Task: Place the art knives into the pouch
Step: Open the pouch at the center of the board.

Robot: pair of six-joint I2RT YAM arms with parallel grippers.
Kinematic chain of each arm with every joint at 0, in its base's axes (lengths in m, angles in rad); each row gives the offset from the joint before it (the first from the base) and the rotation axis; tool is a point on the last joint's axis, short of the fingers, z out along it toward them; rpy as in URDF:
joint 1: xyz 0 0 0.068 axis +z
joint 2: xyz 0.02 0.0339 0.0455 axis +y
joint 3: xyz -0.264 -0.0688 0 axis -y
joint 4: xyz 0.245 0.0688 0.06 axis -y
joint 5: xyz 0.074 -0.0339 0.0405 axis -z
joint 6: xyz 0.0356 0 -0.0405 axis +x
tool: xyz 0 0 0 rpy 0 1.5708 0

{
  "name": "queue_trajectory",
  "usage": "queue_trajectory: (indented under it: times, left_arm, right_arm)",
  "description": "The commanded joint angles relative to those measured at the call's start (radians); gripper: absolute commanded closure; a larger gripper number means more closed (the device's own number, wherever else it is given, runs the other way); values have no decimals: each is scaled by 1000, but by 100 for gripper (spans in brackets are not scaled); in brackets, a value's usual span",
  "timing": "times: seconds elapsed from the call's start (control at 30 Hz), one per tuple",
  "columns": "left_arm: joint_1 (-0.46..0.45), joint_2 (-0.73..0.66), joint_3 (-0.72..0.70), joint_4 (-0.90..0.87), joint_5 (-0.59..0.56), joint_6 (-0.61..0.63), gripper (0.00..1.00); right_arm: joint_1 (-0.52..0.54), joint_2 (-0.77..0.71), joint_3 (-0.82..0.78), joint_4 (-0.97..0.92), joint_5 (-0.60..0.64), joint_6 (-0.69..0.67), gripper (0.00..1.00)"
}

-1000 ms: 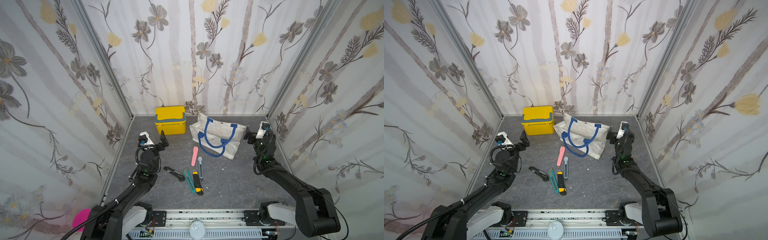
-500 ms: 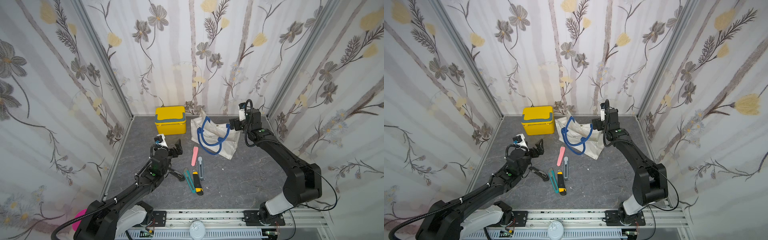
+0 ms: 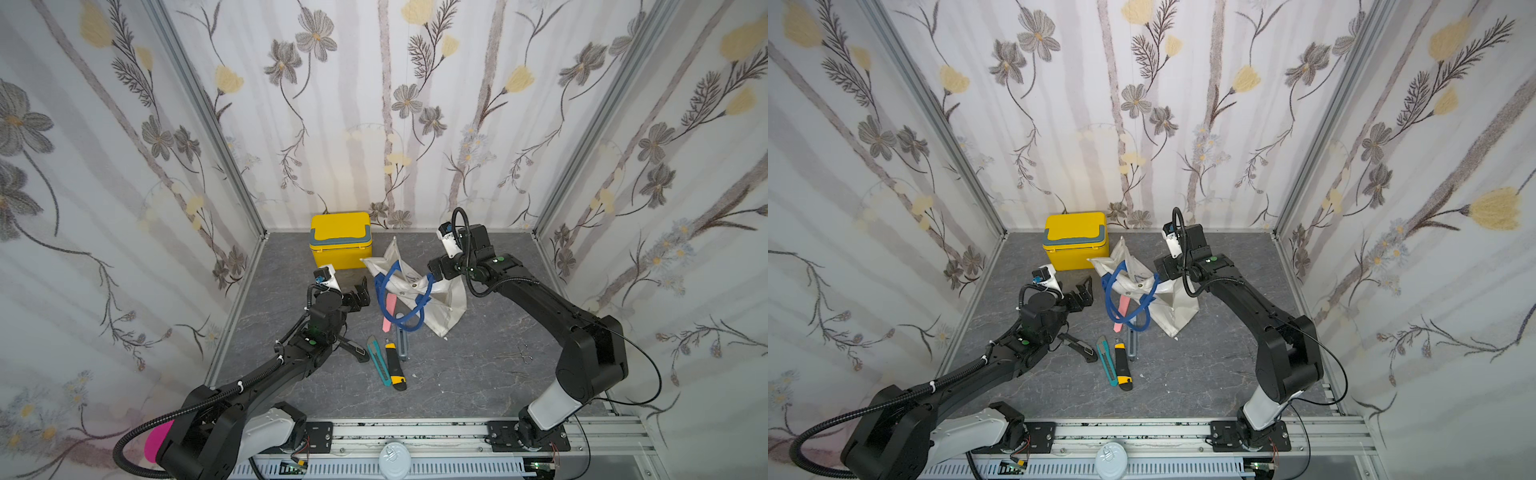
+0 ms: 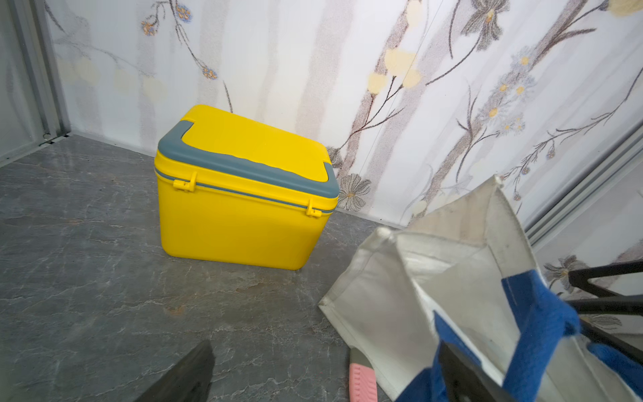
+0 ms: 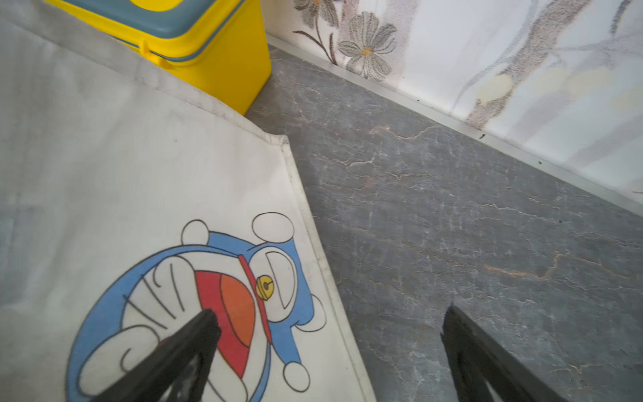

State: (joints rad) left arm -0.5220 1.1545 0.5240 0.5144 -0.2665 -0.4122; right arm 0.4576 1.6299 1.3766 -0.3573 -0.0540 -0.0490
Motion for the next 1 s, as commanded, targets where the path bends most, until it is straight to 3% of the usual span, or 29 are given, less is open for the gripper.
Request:
queue_trajectory:
  times: [0.0, 0.2, 0.57, 0.97]
  left_arm:
    - [-4, 11, 36, -15, 42, -68, 0]
    - [-10, 71, 93, -39, 106, -143, 0]
    - [-12, 303, 292, -98, 178, -98, 0]
    - [-21, 479, 484, -103, 236, -74, 0]
  right_arm:
    - [25, -28, -5, -43, -58, 72, 0]
    - [35, -106, -43, -21, -58, 135, 0]
    - [26, -123, -57, -1, -64, 151, 1]
    - [1, -209, -79, 13, -237, 174, 0]
